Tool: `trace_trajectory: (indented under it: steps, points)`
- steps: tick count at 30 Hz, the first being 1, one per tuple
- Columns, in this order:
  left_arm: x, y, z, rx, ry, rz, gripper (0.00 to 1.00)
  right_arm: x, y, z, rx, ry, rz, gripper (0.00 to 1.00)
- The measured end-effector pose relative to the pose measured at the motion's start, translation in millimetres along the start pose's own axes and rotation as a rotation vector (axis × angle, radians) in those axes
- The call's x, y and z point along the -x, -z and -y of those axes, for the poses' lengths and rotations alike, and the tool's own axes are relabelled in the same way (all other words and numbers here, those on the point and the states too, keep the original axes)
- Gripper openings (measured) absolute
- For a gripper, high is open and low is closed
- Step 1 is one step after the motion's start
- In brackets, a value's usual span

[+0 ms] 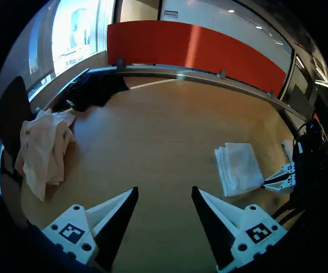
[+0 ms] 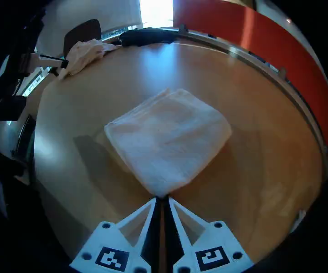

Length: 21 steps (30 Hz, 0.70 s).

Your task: Fold towel

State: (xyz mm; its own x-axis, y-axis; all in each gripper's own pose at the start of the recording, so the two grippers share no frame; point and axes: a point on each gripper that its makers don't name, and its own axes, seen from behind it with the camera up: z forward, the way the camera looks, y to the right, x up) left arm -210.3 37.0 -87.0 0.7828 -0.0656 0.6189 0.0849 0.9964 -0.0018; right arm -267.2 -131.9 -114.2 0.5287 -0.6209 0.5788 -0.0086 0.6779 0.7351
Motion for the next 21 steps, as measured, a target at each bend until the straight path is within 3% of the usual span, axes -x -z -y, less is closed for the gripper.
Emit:
trace_trajectory:
  steps: [9,21]
  points:
    - [-2,-1.2,-2.7,0.005,-0.002,-0.004,0.86,-22,14.9,-8,0.025,0.031,-0.055,0.08]
    - [-15,0.6,-9.2,0.016,-0.006,-0.029,0.86,-109,71.0,-33,0.090,0.126,-0.202,0.08]
